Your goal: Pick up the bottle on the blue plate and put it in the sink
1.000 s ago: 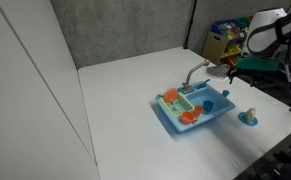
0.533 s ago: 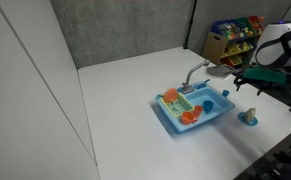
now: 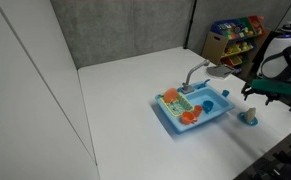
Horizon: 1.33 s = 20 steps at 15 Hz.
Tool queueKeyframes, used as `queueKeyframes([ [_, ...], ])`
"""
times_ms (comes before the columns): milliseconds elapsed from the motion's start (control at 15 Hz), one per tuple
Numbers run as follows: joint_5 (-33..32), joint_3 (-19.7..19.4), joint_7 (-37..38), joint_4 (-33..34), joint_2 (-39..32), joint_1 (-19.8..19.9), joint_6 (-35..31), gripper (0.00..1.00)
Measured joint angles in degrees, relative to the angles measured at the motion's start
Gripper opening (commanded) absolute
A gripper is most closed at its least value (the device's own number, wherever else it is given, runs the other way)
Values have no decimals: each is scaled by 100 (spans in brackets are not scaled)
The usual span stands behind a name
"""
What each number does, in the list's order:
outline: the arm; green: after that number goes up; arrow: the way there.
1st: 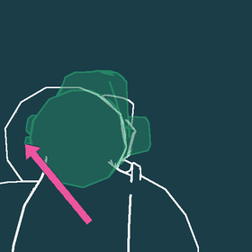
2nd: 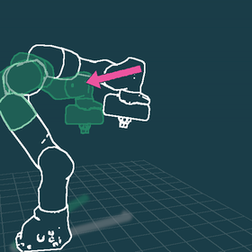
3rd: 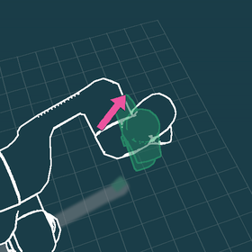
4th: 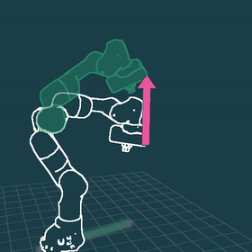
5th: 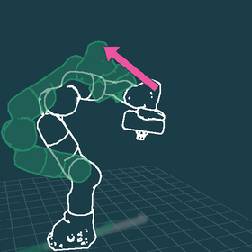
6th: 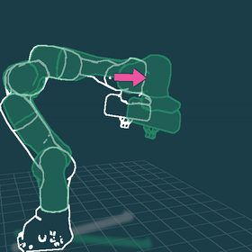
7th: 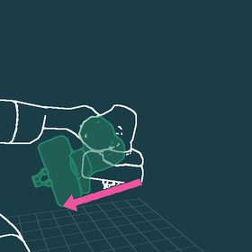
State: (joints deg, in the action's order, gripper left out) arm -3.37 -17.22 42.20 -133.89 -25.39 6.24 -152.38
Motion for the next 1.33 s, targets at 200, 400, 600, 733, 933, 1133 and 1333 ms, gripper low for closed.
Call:
queueKeyframes([
  [200, 6, -32, -44, -7, -210, -14, -182, 100],
  [400, 7, -59, -44, -1, -225, -57, -182, 100],
  [600, 7, -68, -44, 3, -226, -66, -182, 100],
  [733, 7, -76, -44, 7, -243, -76, -182, 100],
  [933, 169, -69, -196, 32, -324, -57, -204, 100],
  [1133, 402, -51, -453, 62, -455, -28, -282, 100],
  [1333, 587, -30, -714, 101, -616, -16, -405, 100],
])
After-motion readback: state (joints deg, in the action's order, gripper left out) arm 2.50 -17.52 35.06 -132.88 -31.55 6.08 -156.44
